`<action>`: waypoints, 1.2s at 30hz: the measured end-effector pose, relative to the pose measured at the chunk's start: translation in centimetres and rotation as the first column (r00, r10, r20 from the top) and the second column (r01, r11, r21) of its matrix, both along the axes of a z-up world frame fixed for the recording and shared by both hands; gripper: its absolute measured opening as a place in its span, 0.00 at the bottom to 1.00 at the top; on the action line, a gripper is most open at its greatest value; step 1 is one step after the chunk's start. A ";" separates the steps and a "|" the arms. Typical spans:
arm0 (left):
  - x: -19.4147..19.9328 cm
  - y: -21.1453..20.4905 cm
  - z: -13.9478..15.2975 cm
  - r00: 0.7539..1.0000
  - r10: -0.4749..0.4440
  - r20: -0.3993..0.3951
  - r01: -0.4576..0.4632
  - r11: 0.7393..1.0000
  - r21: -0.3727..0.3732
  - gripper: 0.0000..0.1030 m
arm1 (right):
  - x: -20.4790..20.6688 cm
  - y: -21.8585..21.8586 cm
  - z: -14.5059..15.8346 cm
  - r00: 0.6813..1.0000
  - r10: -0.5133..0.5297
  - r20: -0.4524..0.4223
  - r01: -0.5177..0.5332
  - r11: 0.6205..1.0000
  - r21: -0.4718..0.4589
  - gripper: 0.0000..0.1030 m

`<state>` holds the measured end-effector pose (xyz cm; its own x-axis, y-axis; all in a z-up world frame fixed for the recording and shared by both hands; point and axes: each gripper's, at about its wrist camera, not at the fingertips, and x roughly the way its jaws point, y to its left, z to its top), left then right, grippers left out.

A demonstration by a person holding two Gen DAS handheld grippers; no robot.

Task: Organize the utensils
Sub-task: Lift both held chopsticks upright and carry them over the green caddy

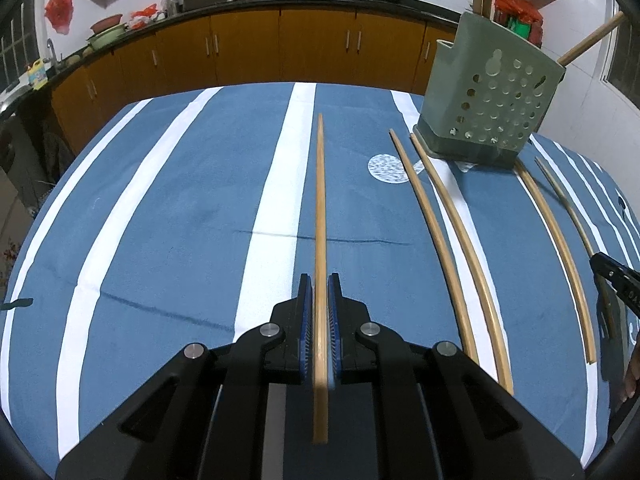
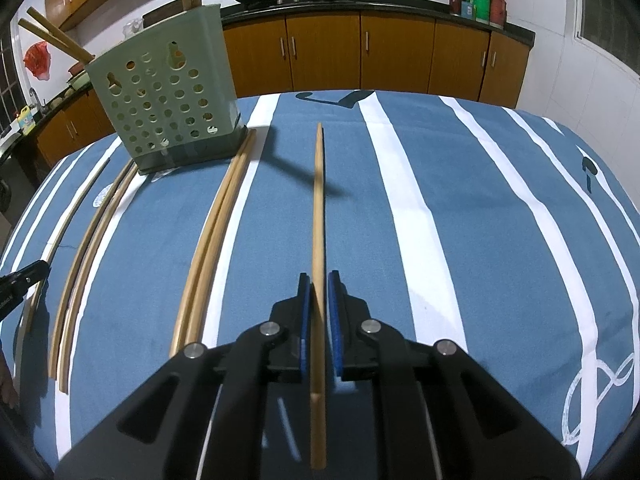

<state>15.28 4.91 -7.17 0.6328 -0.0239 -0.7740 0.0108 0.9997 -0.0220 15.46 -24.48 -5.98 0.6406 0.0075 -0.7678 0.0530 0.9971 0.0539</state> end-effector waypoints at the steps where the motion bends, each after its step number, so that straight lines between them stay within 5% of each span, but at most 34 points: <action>1: 0.0 -0.1 0.0 1.000 -0.001 0.000 0.001 1.000 0.004 0.10 | -0.1 0.0 0.0 1.000 0.002 -0.001 -0.002 1.000 0.000 0.10; 6: 0.0 -0.2 0.7 1.000 -0.022 -0.002 0.022 1.000 -0.006 0.07 | -0.2 -0.5 1.0 1.000 -0.005 0.004 0.005 0.999 0.047 0.08; 13: -0.7 0.0 6.2 0.988 -0.028 0.151 0.032 0.999 -0.024 0.07 | -1.1 -0.7 6.7 0.987 -0.001 0.162 -0.006 0.999 0.042 0.08; 19: -1.1 0.7 11.2 0.959 0.003 0.282 0.020 0.997 -0.079 0.07 | -1.8 -0.9 10.5 0.962 0.001 0.273 -0.012 0.999 0.040 0.08; 28: -0.5 0.8 14.2 0.934 0.017 0.356 0.026 0.993 -0.114 0.07 | -1.6 -1.1 12.6 0.945 -0.015 0.326 -0.002 0.999 0.052 0.08; 36: -1.1 -0.8 18.3 0.895 -0.046 0.443 0.114 0.985 -0.128 0.07 | -2.3 -0.5 18.7 0.891 0.046 0.452 -0.099 0.991 0.094 0.08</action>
